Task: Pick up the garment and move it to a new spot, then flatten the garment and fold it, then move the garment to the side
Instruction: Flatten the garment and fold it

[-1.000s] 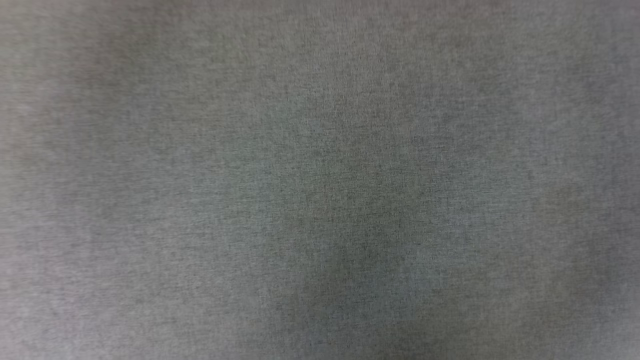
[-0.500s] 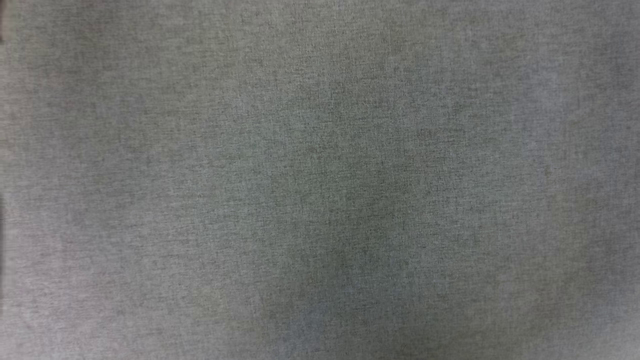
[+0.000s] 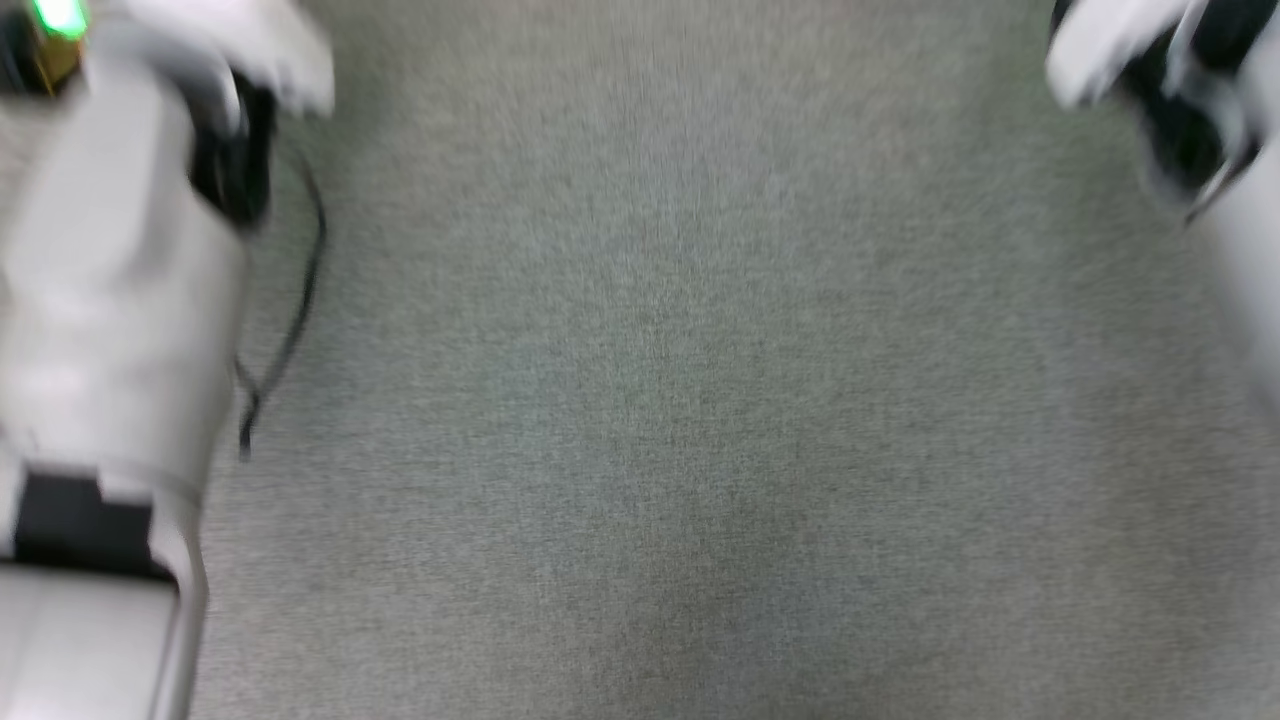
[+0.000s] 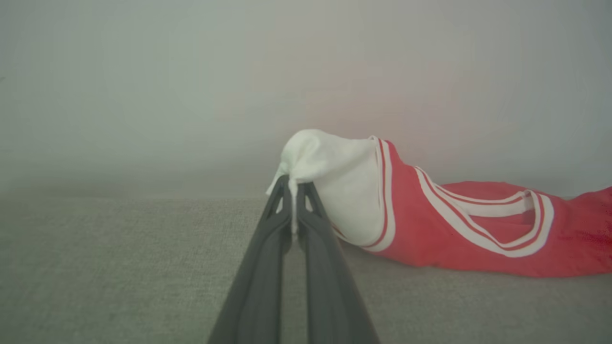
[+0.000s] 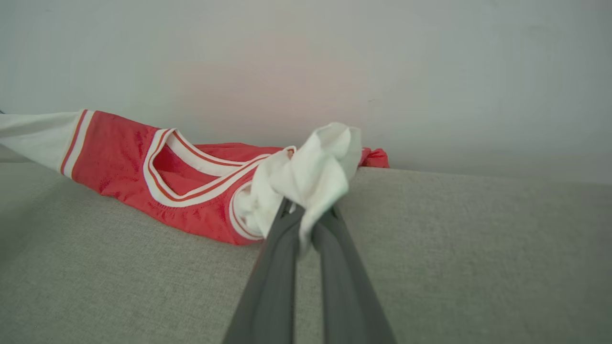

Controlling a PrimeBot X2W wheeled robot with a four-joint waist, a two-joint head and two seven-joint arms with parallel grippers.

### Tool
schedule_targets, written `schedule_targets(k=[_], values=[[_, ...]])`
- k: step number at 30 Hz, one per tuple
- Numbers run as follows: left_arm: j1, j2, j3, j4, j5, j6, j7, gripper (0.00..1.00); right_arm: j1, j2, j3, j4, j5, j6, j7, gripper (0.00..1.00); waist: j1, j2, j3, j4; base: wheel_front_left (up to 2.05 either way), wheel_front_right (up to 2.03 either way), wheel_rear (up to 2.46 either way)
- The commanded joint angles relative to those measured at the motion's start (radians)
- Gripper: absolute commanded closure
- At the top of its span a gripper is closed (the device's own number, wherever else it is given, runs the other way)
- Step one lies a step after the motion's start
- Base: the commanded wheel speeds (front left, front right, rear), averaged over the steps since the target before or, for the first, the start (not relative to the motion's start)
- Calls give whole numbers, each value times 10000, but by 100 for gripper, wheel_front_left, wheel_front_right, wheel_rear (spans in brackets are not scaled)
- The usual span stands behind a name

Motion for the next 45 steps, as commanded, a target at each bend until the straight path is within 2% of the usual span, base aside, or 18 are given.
schedule_targets(k=[1, 4, 8, 12, 17, 26, 31, 35, 36, 37, 38, 42, 45], values=[[411, 74, 118, -196, -17, -69, -62, 100, 345, -120, 123, -84, 97, -7, -160, 100, 0, 0, -829, 87, 0, 0, 0], [2056, 91, 487, -956, 34, -29, -66, 100, 1493, -216, 555, -308, 418, -5, -444, 100, 0, 0, -1580, 86, 0, 0, 0], [4422, 2, 1064, -2406, 302, 289, -52, 100, 2985, -478, 996, -550, 763, -7, -842, 100, 0, 0, -2529, 130, 0, 0, 0], [6663, -166, 1628, -3992, 599, 666, -53, 100, 4280, -800, 1150, -984, 1059, -7, -1226, 100, 0, 0, -3212, 232, 0, 0, 0], [9120, -209, 2127, -5648, 788, 937, -56, 100, 5778, -1219, 1264, -1634, 1244, -7, -1495, 100, 0, 0, -3922, 253, 0, 0, 0], [12537, -174, 2266, -7991, 771, 1628, 395, 100, 8630, -1731, 601, -2779, 1400, -7, -1618, 100, 0, 0, -4848, 377, 0, 0, 0], [13806, -114, 2241, -8993, 772, 2060, 953, 100, 10365, -1856, -74, -3325, 1242, -7, -1312, 100, 0, 0, -5163, 527, 0, 0, 0], [14423, -86, 2205, -9576, 782, 2251, 1194, 100, 11555, -1706, -738, -3689, 910, -8, -765, 100, 0, 0, -5200, 602, 0, 0, 0], [14514, -76, 2183, -9722, 811, 2313, 1227, 100, 11814, -1647, -918, -3781, 789, -8, -595, 81, 0, 0, -5184, 621, 0, 0, 0], [14604, -59, 2158, -9862, 862, 2335, 1249, 100, 11996, -1621, -1110, -3905, 643, -8, -467, 43, 0, 0, -5160, 643, 0, 0, 0], [14656, -71, 2102, -10012, 894, 2374, 1273, 100, 12158, -1549, -1327, -4051, 580, -8, -312, 0, 0, 0, -5120, 671, 0, 0, 0], [14531, -88, 1843, -10505, 1108, 2392, 1278, 100, 12335, -1279, -2248, -4855, -7, -5, 8, 0, 0, 0, -4936, 782, 0, 0, 0], [14291, -147, 1635, -10870, 1273, 2422, 1275, 100, 11883, -1081, -3260, -5413, -550, -5, 104, 0, 0, 0, -4704, 890, 0, 0, 0]])
